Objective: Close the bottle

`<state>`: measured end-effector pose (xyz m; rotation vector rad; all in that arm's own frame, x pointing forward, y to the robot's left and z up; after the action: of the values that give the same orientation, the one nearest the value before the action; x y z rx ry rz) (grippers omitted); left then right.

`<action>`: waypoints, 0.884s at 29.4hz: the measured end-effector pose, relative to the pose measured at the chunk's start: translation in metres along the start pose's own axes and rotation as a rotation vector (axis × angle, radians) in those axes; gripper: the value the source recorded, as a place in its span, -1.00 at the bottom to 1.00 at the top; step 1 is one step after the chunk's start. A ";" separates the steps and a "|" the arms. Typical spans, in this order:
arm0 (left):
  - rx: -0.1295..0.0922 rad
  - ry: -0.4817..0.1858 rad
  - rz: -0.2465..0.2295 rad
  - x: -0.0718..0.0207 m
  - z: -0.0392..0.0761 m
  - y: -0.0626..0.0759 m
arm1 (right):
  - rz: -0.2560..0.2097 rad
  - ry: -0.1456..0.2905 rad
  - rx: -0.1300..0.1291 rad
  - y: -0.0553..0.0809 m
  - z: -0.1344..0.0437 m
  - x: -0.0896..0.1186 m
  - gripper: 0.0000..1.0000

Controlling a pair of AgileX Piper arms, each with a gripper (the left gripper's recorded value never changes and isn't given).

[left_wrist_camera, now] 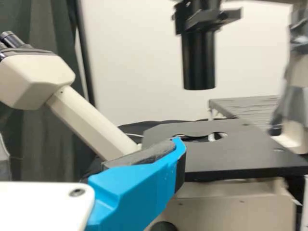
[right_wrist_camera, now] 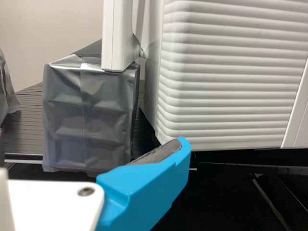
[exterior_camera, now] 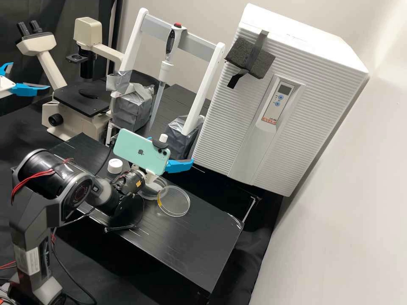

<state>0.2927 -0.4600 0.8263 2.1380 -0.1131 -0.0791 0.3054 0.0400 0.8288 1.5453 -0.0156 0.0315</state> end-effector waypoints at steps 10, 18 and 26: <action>-0.027 -0.221 -0.033 -0.0434 0.021 -0.011 | 0.000 0.000 0.000 0.000 0.000 0.000 1.00; -0.023 -0.314 -0.103 -0.0777 0.019 -0.016 | 0.000 0.000 0.000 0.000 0.000 0.000 1.00; -0.004 -0.325 -0.132 -0.0957 0.012 -0.016 | 0.000 0.000 0.000 0.000 0.000 0.000 1.00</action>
<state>0.1972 -0.4510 0.8074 2.1118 -0.1605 -0.5040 0.3054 0.0400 0.8288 1.5453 -0.0156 0.0315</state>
